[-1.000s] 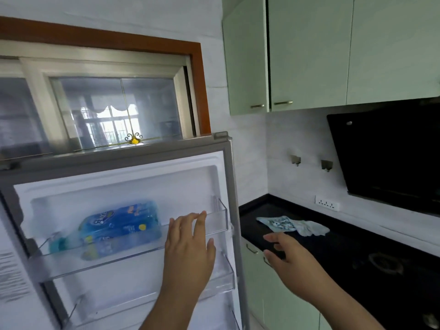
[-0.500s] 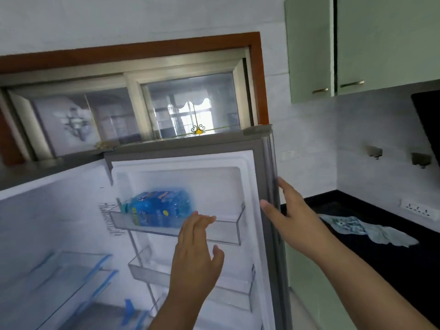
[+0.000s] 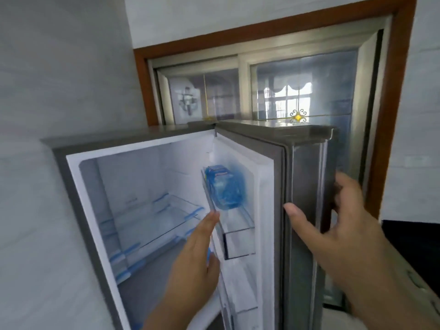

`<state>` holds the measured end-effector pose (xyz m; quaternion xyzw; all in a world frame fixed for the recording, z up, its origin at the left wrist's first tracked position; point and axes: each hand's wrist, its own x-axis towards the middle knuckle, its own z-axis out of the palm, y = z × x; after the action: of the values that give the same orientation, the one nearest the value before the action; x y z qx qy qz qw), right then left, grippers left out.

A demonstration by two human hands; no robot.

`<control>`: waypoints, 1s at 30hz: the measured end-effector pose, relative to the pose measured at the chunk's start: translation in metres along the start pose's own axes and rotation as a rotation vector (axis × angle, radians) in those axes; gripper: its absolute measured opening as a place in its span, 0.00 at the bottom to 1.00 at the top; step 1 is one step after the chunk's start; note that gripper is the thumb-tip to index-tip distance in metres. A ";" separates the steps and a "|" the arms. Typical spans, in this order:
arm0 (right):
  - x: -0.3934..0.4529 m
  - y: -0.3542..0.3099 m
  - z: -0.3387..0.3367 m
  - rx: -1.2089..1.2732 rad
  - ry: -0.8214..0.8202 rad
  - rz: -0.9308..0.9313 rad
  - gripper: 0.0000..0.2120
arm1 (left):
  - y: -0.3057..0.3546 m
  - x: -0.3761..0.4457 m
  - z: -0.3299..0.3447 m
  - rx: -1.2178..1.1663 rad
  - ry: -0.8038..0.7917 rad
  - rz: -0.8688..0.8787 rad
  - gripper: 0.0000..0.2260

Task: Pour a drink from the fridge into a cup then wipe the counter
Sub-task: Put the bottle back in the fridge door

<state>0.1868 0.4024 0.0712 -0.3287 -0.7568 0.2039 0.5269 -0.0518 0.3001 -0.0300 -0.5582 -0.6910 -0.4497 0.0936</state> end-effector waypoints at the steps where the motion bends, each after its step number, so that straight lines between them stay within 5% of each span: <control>1: -0.005 -0.006 0.011 -0.026 0.015 -0.032 0.40 | -0.005 -0.012 -0.011 -0.007 0.013 -0.029 0.42; 5: -0.020 -0.026 0.055 0.014 0.022 -0.237 0.38 | -0.015 -0.063 -0.046 0.025 0.242 -0.143 0.21; 9: -0.030 -0.048 0.095 0.065 -0.057 -0.399 0.37 | -0.011 -0.090 -0.070 0.051 0.188 -0.152 0.05; 13: -0.036 -0.077 0.135 0.031 -0.108 -0.471 0.39 | -0.014 -0.096 -0.077 0.029 0.071 -0.265 0.18; 16: -0.039 -0.097 0.162 0.009 -0.073 -0.465 0.40 | -0.023 -0.097 -0.082 0.051 0.142 -0.325 0.30; 24: -0.043 -0.131 0.225 0.034 -0.089 -0.465 0.39 | -0.042 -0.078 -0.106 0.176 0.156 -0.406 0.13; 30: -0.023 -0.121 0.242 -0.096 -0.356 -0.650 0.34 | -0.089 -0.072 -0.124 0.138 0.241 -0.488 0.10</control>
<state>-0.0672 0.3107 0.0480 -0.0551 -0.9101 0.0441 0.4083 -0.1481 0.1630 -0.0502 -0.3100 -0.8178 -0.4740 0.1019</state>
